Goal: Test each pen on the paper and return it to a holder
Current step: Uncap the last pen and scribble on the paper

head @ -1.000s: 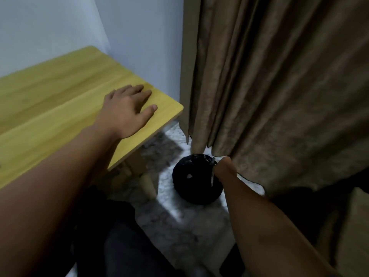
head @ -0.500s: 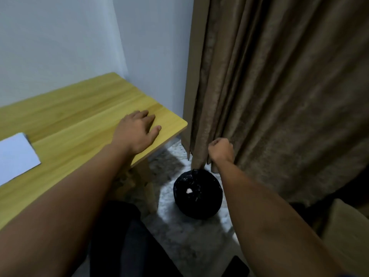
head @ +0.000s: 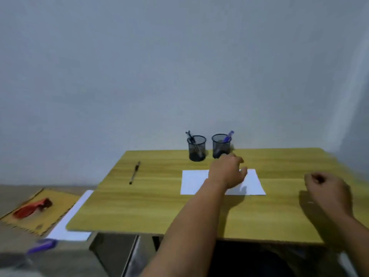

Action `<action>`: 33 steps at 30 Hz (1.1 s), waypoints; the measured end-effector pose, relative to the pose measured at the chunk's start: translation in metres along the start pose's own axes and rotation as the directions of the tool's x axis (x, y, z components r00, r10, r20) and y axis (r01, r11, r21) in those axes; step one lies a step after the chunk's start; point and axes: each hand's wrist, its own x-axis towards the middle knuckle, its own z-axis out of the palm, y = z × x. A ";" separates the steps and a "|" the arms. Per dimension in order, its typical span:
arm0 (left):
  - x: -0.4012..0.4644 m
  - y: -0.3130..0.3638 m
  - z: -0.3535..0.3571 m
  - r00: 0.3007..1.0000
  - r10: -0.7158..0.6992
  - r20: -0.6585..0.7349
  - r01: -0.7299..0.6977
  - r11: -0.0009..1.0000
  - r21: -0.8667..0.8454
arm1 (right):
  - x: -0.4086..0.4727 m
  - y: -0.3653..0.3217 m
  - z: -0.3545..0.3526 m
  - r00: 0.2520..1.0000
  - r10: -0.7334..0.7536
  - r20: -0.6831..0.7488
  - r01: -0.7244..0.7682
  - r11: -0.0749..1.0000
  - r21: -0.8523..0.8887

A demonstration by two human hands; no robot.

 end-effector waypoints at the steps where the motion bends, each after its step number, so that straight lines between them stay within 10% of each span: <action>1: -0.011 -0.032 -0.014 0.997 -0.076 -0.027 0.076 0.997 -0.004 | -0.008 -0.023 0.021 0.997 -0.051 0.054 0.050 0.999 0.016; 10: -0.123 -0.289 -0.072 0.750 -0.634 -0.190 0.645 0.764 -0.005 | -0.085 -0.200 0.214 0.773 -0.368 0.516 0.341 0.928 0.151; 16: -0.133 -0.356 -0.058 0.742 -0.644 -0.186 0.651 0.758 -0.029 | -0.127 -0.273 0.325 0.599 -0.364 0.713 0.414 0.903 0.113; 22: -0.126 -0.384 -0.043 0.800 -0.569 -0.193 0.583 0.812 0.026 | -0.156 -0.305 0.398 0.601 -0.328 0.729 0.466 0.885 0.014; 33: -0.127 -0.367 -0.049 0.796 -0.582 -0.167 0.548 0.810 -0.210 | -0.137 -0.291 0.364 0.491 -0.353 0.796 0.597 0.802 -0.012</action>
